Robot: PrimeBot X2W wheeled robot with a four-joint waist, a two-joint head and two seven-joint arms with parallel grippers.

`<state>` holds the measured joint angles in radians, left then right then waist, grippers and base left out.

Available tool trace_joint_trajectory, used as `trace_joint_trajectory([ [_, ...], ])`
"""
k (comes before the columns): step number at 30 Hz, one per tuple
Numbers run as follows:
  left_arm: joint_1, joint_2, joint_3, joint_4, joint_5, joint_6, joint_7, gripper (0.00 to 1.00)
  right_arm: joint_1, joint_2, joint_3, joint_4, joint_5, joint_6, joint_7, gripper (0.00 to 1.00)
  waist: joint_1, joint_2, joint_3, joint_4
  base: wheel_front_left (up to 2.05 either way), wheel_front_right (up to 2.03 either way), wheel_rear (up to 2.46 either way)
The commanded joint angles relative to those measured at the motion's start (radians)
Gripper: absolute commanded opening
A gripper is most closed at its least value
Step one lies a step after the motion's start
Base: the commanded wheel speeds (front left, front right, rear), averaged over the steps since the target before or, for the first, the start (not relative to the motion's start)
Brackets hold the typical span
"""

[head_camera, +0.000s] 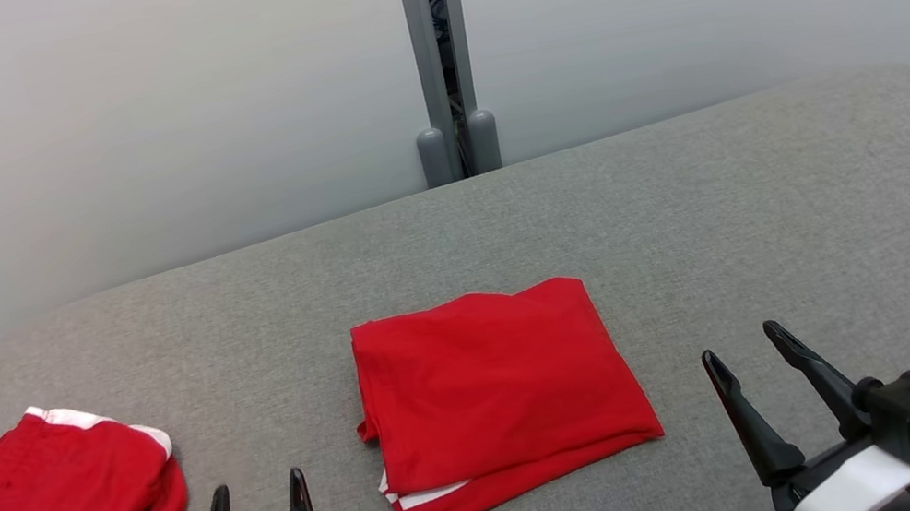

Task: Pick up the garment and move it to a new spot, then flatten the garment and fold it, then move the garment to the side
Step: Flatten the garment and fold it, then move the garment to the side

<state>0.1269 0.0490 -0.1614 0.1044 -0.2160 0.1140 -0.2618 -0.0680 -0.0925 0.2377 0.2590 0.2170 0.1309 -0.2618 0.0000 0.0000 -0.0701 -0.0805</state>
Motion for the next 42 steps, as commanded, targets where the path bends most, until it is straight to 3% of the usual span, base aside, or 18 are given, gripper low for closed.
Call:
trace_joint_trajectory([
  [1,0.02,0.003,0.004,-0.001,0.007,-0.005,-0.004,1.0,0.022,-0.006,-0.012,-0.014,-0.012,0.0,-0.005,1.0,0.0,0.0,-0.007,0.014,0.0,0.0,0.0],
  [29,0.066,0.003,-0.01,-0.02,0.008,0.009,-0.004,1.0,0.062,0.004,-0.051,-0.021,0.006,0.0,-0.005,1.0,0.0,0.0,-0.005,0.086,0.0,0.0,0.0],
  [35,0.047,0.003,-0.018,-0.023,0.012,0.009,-0.004,1.0,-0.002,0.003,-0.035,0.06,0.091,0.0,-0.005,1.0,0.0,0.0,0.03,0.1,0.0,0.0,0.0],
  [42,0.023,0.003,-0.035,-0.008,0.021,0.0,-0.004,1.0,-0.147,-0.001,-0.007,0.266,0.321,0.0,-0.005,1.0,0.0,0.0,0.08,0.152,0.0,0.0,0.0],
])
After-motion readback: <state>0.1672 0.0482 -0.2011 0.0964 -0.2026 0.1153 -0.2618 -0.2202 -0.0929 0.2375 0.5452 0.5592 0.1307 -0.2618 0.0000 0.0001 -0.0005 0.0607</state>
